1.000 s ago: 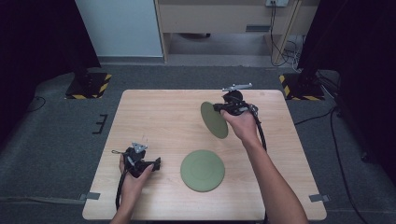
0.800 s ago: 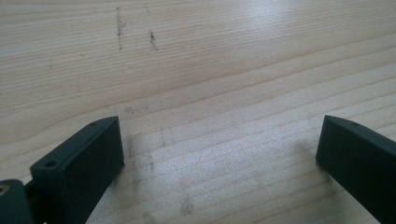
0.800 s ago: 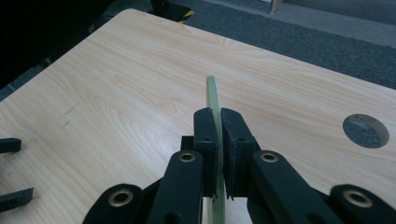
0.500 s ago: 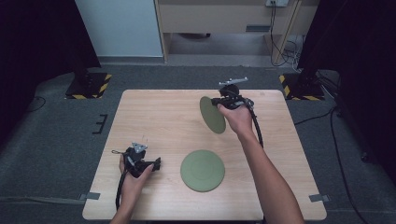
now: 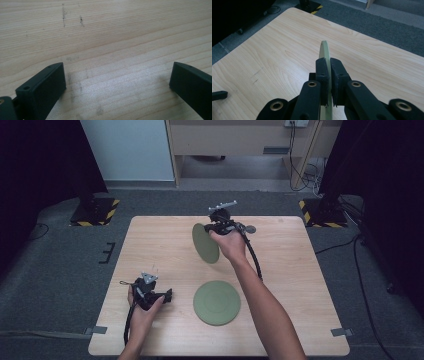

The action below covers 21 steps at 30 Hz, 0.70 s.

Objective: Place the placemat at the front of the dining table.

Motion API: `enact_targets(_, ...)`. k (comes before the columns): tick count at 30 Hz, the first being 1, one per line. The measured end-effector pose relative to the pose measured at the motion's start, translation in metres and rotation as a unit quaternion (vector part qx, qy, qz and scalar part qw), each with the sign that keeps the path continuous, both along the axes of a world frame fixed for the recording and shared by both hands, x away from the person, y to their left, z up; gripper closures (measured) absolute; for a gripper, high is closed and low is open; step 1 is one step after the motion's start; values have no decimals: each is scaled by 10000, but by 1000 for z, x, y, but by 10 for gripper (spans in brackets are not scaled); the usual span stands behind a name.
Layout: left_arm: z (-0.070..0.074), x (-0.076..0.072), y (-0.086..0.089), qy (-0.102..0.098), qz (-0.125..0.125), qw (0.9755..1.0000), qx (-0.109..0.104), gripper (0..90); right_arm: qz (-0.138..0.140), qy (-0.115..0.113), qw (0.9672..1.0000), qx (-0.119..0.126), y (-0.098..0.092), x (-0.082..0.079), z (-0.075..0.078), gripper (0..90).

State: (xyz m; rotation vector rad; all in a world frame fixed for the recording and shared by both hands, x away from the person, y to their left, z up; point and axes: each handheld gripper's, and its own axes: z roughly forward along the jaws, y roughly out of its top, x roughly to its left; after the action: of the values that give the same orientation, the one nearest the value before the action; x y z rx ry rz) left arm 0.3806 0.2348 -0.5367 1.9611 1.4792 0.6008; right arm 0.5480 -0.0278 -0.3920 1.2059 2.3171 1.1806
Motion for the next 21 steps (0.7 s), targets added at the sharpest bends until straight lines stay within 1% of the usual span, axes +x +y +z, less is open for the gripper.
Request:
enact_targets(2, 0, 0, 0, 2, 2, 10000, 0, 0, -20, 32, 10000, -13, 2, 2, -5, 860)
enact_targets(3, 0, 0, 0, 3, 2, 10000, 0, 0, -60, 9, 10000, 29, 1, 4, -6, 860)
enact_targets(5, 0, 0, 0, 0, 4, 10000, -1, 0, -104, 20, 9999, 16, -3, 7, -7, 860)
enact_targets(7, 0, 0, 0, -1, 2, 10000, -1, 0, -159, 32, 9999, -37, -9, 12, -8, 860)
enact_targets(13, 0, 0, 0, 4, -2, 10000, 8, 0, -433, 98, 9990, 25, -33, 20, -16, 860)
enact_targets(17, 0, 0, 0, 3, 3, 10000, 4, 0, -503, 98, 9987, 21, -44, 24, -21, 859)
enact_targets(21, 0, 0, 0, 4, 2, 10000, 6, 0, -536, 97, 9985, 23, -50, 28, -24, 860)
